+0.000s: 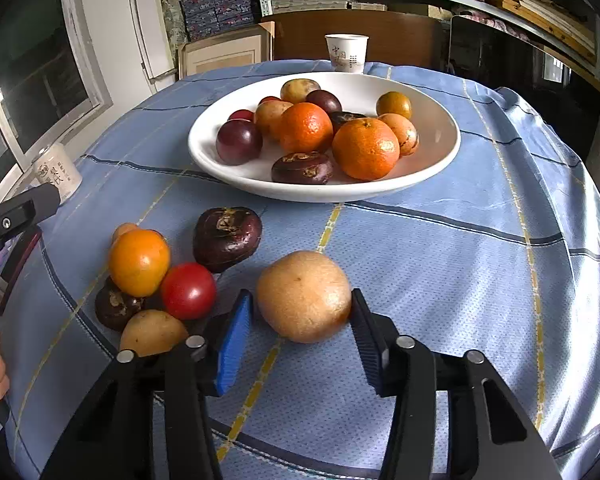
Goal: Organize fruits
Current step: 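Grasp a large tan round fruit with the right tool while the left grasps an orange fruit, then carry both fruits onto the white plate and open both tools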
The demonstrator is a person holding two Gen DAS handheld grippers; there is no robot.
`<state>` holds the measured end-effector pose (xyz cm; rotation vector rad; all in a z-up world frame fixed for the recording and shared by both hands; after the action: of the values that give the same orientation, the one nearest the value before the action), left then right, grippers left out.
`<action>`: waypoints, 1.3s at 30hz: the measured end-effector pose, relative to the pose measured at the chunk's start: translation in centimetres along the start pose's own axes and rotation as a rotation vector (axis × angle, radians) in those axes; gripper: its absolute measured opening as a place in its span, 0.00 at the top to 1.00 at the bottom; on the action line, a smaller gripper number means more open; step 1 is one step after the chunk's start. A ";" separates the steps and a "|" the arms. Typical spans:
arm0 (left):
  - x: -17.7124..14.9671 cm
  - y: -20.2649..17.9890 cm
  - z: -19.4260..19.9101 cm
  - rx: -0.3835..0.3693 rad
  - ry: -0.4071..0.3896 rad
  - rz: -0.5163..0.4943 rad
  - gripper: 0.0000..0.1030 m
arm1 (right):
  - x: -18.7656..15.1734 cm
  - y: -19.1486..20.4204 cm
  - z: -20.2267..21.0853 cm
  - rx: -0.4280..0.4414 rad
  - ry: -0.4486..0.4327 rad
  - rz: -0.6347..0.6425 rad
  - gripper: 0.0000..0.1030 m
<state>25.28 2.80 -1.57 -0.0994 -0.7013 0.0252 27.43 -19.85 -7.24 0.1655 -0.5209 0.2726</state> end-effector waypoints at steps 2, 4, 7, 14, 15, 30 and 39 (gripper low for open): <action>0.0 0.0 0.0 0.002 0.002 -0.001 0.05 | 0.0 -0.2 0.1 0.014 -0.001 -0.009 0.56; -0.1 0.0 -0.1 0.002 0.001 -0.004 0.05 | 0.1 -0.7 0.2 0.027 -0.007 -0.030 0.56; -0.2 -0.5 -0.1 -0.015 -0.010 -0.040 0.05 | 0.3 -1.4 1.1 0.032 -0.042 -0.063 0.56; -1.9 -5.0 0.3 -0.122 -0.022 -0.285 0.25 | 0.4 -2.7 2.9 0.061 -0.077 -0.123 0.56; -2.0 -5.5 0.2 -0.128 -0.014 -0.307 0.32 | 0.3 -2.9 3.1 0.064 -0.081 -0.130 0.56; -2.4 -7.9 -2.8 -0.145 0.061 -0.373 0.58 | 0.3 -2.9 3.7 0.080 -0.096 -0.140 0.56; -2.3 -8.0 -3.7 -0.138 0.084 -0.370 0.63 | 0.2 -2.8 3.7 0.079 -0.096 -0.138 0.56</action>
<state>25.88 -5.59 -5.06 -0.1007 -0.6282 -0.3801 26.72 -23.31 -4.16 0.2915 -0.5918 0.1511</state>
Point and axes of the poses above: each gripper's, at about its wrist camera, not at the fingertips, and z roughly against the way its jaws point, y to its left, x to its top, the point moved 1 cm from there along -z, roughly the way its jaws point, and after that the axes turned 8 degrees about y, right-handed, at the moved point
